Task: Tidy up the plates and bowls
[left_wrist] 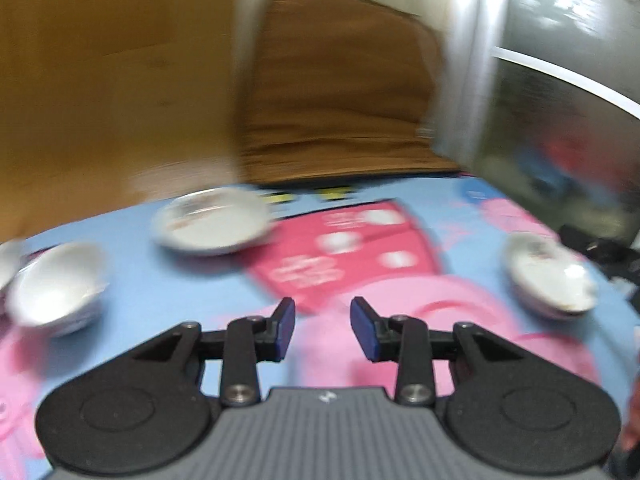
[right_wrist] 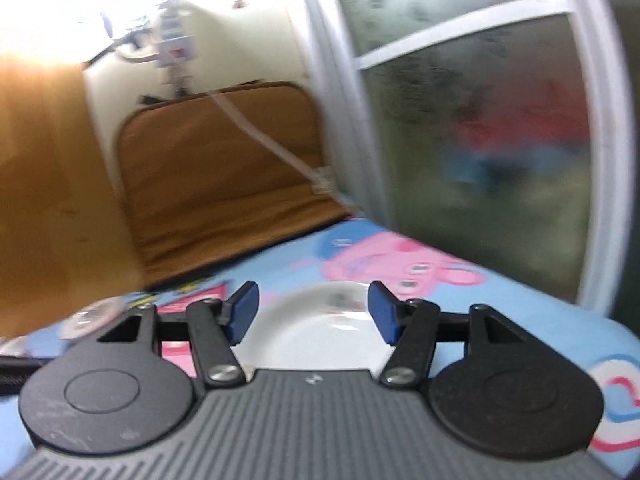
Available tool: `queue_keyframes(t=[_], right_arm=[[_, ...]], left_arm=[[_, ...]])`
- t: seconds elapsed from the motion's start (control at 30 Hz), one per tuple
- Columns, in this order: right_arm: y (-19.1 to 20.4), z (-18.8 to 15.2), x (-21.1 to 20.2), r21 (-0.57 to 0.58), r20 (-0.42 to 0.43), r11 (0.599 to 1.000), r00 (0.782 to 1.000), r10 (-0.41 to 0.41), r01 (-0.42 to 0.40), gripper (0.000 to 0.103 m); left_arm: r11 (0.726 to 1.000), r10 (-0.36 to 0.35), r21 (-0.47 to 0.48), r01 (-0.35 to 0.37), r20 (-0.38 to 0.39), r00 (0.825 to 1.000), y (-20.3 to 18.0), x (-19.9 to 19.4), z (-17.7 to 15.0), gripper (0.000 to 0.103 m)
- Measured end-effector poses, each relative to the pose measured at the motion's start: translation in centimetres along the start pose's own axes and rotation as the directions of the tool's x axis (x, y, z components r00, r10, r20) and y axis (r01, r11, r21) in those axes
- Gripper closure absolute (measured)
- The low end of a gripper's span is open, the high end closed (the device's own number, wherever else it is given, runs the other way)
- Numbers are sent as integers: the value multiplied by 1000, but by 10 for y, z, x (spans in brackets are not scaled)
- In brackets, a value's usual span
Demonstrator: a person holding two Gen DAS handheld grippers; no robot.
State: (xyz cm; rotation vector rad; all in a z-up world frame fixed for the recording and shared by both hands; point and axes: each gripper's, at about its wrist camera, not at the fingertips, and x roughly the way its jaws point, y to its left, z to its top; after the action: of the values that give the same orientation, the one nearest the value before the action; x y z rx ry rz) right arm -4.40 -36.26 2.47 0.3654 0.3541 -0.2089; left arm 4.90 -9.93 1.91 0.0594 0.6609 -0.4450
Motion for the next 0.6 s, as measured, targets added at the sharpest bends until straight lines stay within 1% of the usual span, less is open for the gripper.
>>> queue_keyframes(t=[0.07,0.17,0.2,0.3,0.4,0.43,0.6], right_arm=[[19,2,9,-7,-49,996,995,86,-86,42],[51,2,30,-6,-134,981,973,190,-192,48],[63,1,39,-4,-164,974,961,223,-227,50],[98,-2,64,-28,-229,959,936,268,-282,55],[126,-4,94,-10,-297,952,910,290,-306,57],[133,-5,104,-1,-315,953,905,287,-302,57],[158,-5,148,20,-371,969,898,236,-246,61]], left_arm=[[997,66,-39,-66,9,998,28,-8,-7,71],[985,137,-103,-135,15,990,63,-17,-16,71],[982,144,-128,-141,15,989,72,-20,-18,71],[975,145,-173,-137,30,989,88,-23,-22,71],[974,119,-198,-108,46,992,95,-22,-28,71],[974,105,-207,-94,42,994,97,-20,-29,71],[961,36,-276,-19,55,998,111,-23,-31,72]])
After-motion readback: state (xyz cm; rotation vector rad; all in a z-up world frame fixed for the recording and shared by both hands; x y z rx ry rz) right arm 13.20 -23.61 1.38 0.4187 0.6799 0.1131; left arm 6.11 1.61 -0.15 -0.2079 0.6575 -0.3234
